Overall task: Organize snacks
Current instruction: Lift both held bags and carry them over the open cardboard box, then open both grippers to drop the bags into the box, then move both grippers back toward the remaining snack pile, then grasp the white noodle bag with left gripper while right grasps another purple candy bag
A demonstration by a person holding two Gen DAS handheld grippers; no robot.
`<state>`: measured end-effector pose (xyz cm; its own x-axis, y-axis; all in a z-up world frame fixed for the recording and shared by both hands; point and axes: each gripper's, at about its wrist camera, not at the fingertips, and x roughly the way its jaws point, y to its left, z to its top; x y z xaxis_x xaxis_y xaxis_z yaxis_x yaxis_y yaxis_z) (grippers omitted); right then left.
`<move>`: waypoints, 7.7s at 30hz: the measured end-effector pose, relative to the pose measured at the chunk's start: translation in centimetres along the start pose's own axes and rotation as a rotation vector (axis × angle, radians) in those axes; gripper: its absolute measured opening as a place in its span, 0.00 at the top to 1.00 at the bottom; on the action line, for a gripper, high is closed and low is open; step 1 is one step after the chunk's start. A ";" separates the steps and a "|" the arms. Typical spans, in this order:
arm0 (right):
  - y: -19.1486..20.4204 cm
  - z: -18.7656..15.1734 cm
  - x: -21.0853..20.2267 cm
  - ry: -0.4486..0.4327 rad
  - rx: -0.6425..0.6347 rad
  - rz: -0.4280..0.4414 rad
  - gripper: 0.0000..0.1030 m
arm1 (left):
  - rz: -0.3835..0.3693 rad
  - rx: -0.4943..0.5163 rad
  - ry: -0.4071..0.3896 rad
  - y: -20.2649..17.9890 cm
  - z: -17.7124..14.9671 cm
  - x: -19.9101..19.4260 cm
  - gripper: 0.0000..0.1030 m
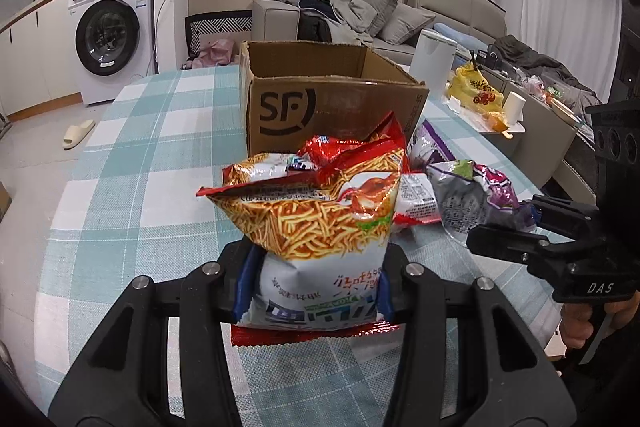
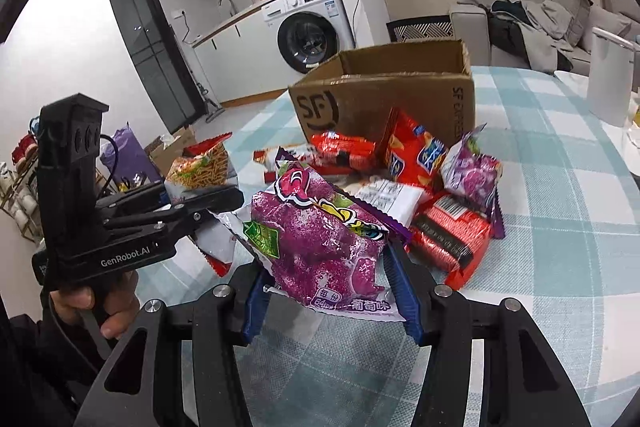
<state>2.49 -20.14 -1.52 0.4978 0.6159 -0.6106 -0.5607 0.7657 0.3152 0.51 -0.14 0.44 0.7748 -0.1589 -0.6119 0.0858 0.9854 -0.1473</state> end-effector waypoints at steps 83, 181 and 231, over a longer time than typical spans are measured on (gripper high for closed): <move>-7.7 15.2 6.6 -0.009 0.182 -0.067 0.47 | 0.074 -0.007 -0.067 -0.7 19.4 14.2 0.57; -9.7 7.3 5.7 0.132 0.155 -0.184 0.01 | 0.140 -0.005 0.100 3.8 7.3 10.6 0.01; -11.6 5.7 8.2 0.165 0.213 -0.145 0.46 | -0.070 -0.095 0.196 5.8 6.4 16.4 0.32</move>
<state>16.86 -22.85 -6.02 0.4389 0.4721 -0.7645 -0.3314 0.8759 0.3506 17.71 3.33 -5.46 0.6319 -0.2443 -0.7355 0.0683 0.9629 -0.2611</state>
